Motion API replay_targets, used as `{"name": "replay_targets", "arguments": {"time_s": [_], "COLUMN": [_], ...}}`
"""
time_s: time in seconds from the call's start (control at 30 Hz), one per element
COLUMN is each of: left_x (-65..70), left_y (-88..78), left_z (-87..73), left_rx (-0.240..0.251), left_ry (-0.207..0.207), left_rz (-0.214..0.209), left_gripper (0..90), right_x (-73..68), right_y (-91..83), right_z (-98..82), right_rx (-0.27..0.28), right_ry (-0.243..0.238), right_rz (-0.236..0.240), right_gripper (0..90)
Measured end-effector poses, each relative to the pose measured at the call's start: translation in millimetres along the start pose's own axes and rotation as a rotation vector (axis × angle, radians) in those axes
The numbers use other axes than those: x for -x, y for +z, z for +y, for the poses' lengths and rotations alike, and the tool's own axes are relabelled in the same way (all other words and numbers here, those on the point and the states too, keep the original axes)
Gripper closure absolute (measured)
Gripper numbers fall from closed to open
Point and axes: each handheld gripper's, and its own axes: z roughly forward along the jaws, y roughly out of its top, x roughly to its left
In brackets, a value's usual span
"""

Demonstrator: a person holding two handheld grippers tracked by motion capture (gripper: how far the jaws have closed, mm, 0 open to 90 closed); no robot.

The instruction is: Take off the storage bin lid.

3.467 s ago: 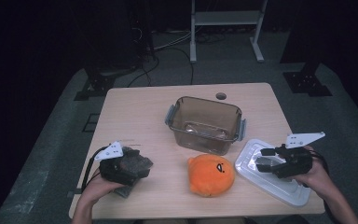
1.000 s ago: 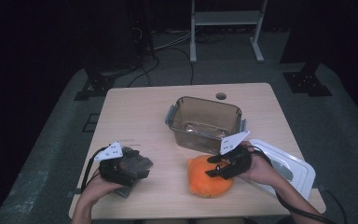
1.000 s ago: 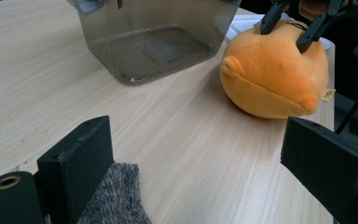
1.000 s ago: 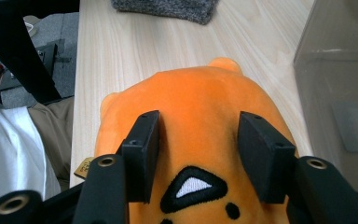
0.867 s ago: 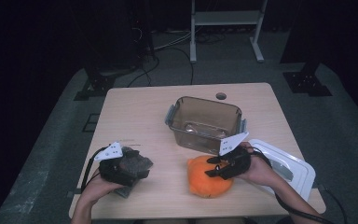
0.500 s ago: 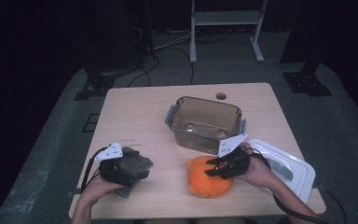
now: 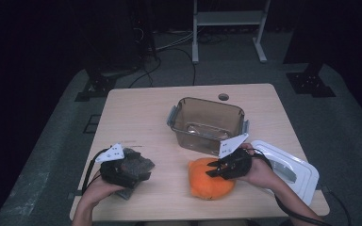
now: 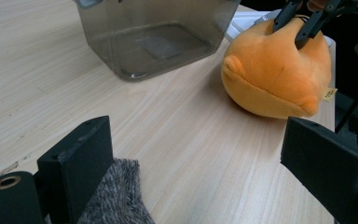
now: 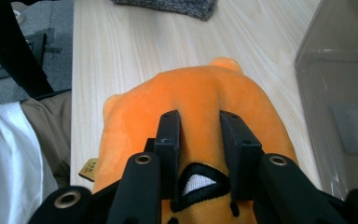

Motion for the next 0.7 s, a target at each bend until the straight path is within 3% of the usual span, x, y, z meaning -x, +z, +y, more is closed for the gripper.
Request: {"name": "replay_targets", "arguments": {"time_s": [0.47,0.7], "left_x": [-1.4,-0.9], "left_y": [-2.0,-1.6], "left_z": [-0.7,-0.4], "left_rx": [0.002,0.0], "left_ry": [-0.001,0.0], "left_rz": [0.003,0.001], "left_gripper": [8.4,8.4], "right_x": [4.0,3.4], "right_y": [-1.2,-4.1], "right_z": [13.7,19.0], "right_rx": [-0.002,0.026], "right_ry": [0.009,0.021], "right_rz": [0.046,0.063], "right_gripper": [71.5,72.0]}}
